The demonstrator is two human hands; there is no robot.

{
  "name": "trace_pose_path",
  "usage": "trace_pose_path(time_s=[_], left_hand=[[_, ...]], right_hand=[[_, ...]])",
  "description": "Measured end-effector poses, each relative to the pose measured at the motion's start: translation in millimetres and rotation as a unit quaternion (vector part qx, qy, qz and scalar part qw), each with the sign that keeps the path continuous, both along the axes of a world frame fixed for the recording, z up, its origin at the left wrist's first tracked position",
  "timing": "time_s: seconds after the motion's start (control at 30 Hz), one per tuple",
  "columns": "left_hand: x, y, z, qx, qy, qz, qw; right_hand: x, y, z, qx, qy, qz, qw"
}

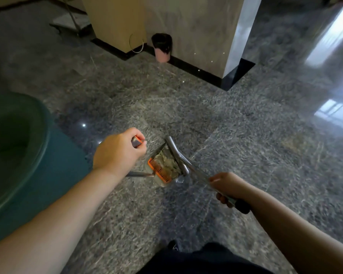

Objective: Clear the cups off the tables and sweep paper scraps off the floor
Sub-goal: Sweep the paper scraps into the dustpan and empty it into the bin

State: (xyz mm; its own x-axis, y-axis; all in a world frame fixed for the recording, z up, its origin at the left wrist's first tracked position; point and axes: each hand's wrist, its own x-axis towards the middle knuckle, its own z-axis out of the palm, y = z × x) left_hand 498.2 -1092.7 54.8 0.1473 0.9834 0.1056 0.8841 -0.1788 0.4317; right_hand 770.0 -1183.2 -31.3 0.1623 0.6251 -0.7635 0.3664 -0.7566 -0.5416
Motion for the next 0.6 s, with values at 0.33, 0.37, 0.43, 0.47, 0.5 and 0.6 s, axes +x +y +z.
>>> trace_pose_path(time_s=[0.33,0.37,0.43,0.47,0.5,0.6], left_hand=[[83.6,205.9,-2.4,-0.004,0.010,0.000,1.000],[94.9,227.0,-4.1,-0.001,0.011,-0.001,1.000],[116.9,268.9,-6.7,0.013,0.019,-0.002,1.000],[127.1,288.8,-6.7,0.019,0.021,0.000,1.000],[136.4,307.7,-6.6,0.023,0.019,0.002,1.000],[160.6,364.4,-5.0,0.036,0.007,0.003,0.999]], right_hand=[[75.2,194.2,0.1,0.017,0.026,-0.020,0.999],[86.4,216.4,-0.6,0.016,0.029,-0.018,0.999],[110.9,261.6,-0.9,0.010,0.028,-0.017,0.999],[123.0,283.7,0.4,0.007,0.027,-0.013,1.000],[134.2,304.3,1.5,0.005,0.027,-0.005,1.000],[164.2,364.9,6.0,0.006,0.020,0.009,1.000]])
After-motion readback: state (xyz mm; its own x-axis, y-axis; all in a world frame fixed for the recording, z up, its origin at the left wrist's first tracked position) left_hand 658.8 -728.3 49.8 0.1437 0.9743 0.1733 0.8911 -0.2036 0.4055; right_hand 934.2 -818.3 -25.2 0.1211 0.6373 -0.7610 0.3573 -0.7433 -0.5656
